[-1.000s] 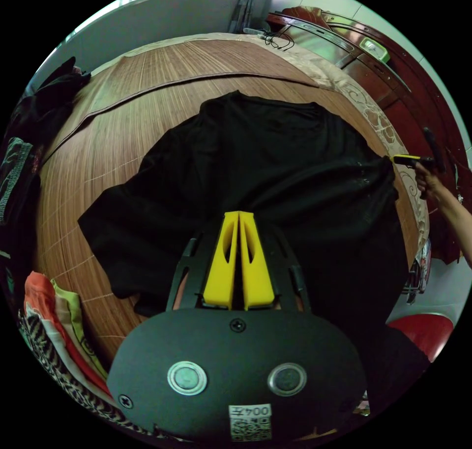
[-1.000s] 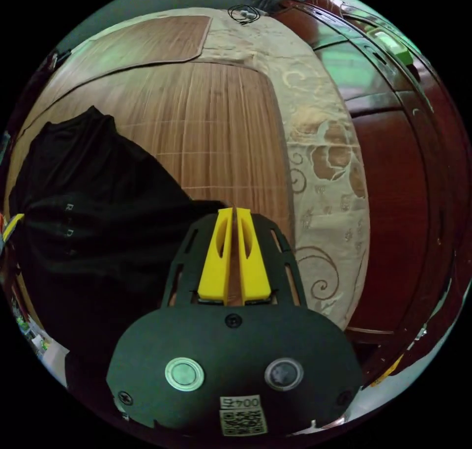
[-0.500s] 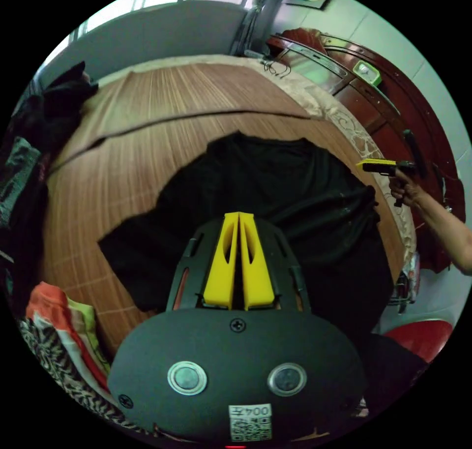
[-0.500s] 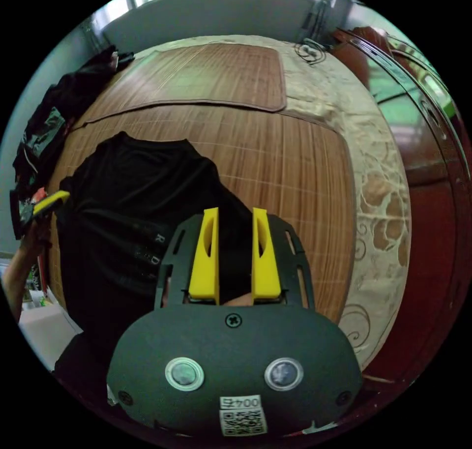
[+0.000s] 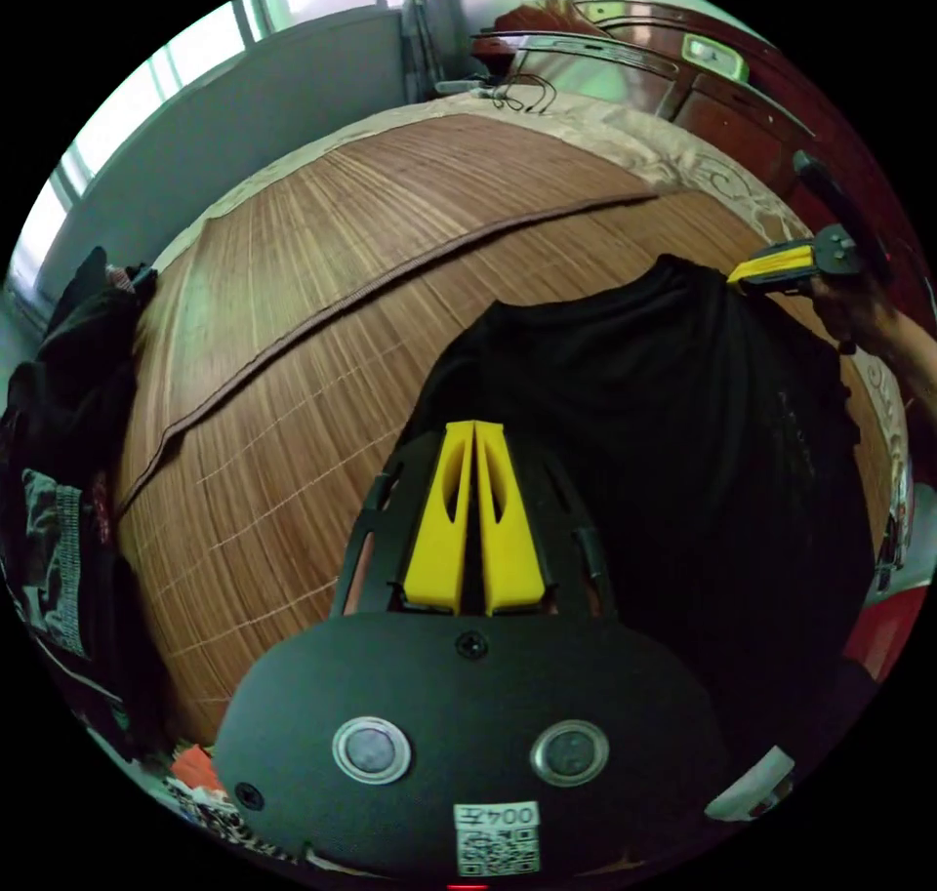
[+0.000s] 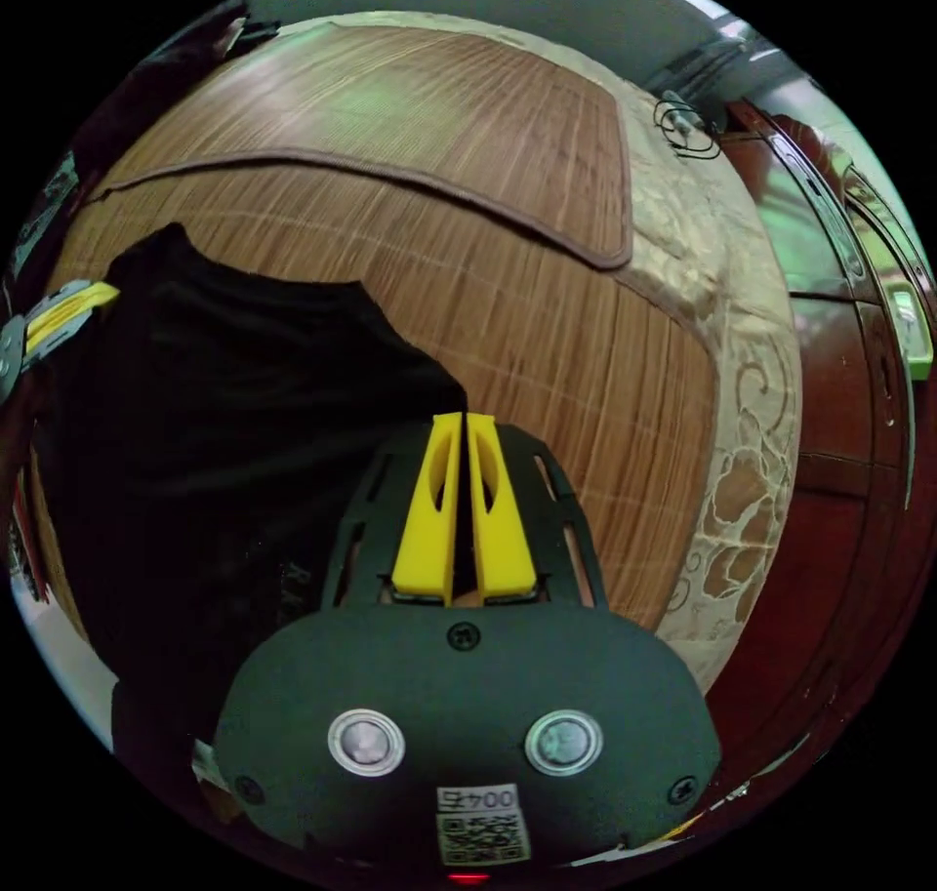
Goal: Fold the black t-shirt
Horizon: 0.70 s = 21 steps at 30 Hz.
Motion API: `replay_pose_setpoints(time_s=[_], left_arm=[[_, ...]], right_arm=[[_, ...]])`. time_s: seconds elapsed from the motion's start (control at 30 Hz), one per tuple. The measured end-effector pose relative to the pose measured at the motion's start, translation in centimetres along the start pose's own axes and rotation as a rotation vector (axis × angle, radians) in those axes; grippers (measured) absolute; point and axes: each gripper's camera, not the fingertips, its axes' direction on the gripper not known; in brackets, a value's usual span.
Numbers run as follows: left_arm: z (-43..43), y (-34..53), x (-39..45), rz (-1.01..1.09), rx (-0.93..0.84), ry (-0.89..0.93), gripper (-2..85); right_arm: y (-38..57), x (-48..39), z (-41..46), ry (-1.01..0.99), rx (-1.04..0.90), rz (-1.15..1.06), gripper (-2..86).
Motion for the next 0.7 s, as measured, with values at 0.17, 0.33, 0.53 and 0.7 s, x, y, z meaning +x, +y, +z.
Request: replay_pose_setpoints(time_s=[0.17,0.33,0.53,0.7], left_arm=[[-1.5,1.0,-1.1,-0.119,0.029,0.050,0.2],[-5.7,4.7,-2.5,-0.243,0.096,0.178,0.2],[-12.9,10.4,-2.5,-0.229,0.151,0.105,0.1],[-17.7,15.9,1.1,-0.092,0.137,0.040,0.2]], right_arm=[[-0.6,0.5,-0.7,-0.108,-0.006,0.035,4.3],[4.2,2.7,-3.1,-0.239,0.007,0.105,7.3],[14.9,5.1,-8.6,-0.473,0.182,0.249,4.3],[23.5,-1.2,-12.2,-0.579,0.184,0.081,-0.1]])
